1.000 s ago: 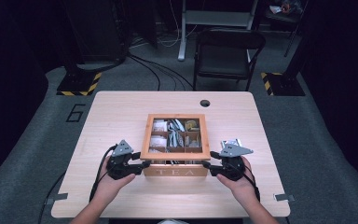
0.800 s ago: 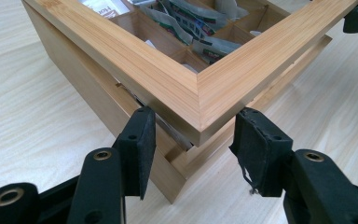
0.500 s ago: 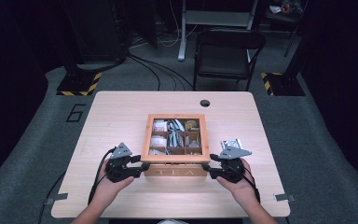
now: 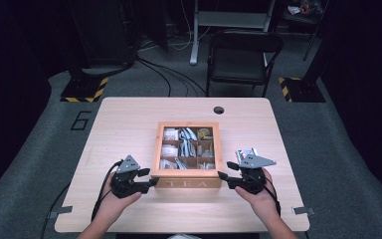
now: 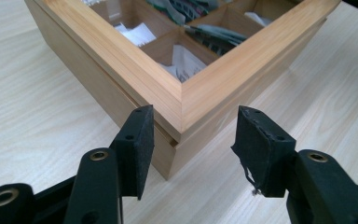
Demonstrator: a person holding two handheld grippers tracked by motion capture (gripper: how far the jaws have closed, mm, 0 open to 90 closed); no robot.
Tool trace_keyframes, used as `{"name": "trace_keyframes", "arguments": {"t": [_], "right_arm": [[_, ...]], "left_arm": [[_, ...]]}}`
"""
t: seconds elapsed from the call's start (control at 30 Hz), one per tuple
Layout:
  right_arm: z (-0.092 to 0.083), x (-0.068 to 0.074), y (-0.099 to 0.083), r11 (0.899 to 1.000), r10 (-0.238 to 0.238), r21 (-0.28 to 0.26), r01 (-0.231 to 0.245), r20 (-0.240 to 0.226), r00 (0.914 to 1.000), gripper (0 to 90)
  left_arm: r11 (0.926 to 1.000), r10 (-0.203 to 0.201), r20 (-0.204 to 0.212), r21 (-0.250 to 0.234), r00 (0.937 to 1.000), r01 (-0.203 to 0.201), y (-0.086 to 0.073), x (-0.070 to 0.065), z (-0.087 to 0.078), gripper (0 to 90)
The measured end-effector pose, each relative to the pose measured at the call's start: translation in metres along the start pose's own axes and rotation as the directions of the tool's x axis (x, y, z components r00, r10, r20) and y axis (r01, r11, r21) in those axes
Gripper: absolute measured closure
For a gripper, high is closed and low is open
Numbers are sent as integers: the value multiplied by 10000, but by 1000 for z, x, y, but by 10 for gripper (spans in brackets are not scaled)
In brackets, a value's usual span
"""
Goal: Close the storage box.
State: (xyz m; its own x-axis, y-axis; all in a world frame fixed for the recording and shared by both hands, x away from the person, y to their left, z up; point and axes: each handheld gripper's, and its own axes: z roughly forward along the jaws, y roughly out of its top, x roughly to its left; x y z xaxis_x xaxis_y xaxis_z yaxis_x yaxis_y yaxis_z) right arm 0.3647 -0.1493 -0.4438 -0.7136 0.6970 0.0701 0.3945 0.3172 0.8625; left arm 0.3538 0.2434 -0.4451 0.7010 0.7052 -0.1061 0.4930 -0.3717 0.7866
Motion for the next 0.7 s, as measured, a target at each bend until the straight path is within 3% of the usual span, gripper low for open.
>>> {"name": "trace_keyframes", "arguments": {"t": [0.33, 0.57, 0.7], "right_arm": [[-6, -11, -2, 10000, 13, -1, -13, 708, 9975, 434], [-3, -18, -7, 9997, 50, 214, -75, 1143, 9934, 419], [-2, -22, -11, 9995, 130, 253, -164, 1286, 9916, 406]], "left_arm": [[9963, -495, -289, -718, 9984, 474, 4, 18, -18, 437], [9943, -805, -680, -750, 9944, 754, -3, 33, -19, 424], [9938, -872, -546, -740, 9947, 830, -6, 36, -17, 406]]}}
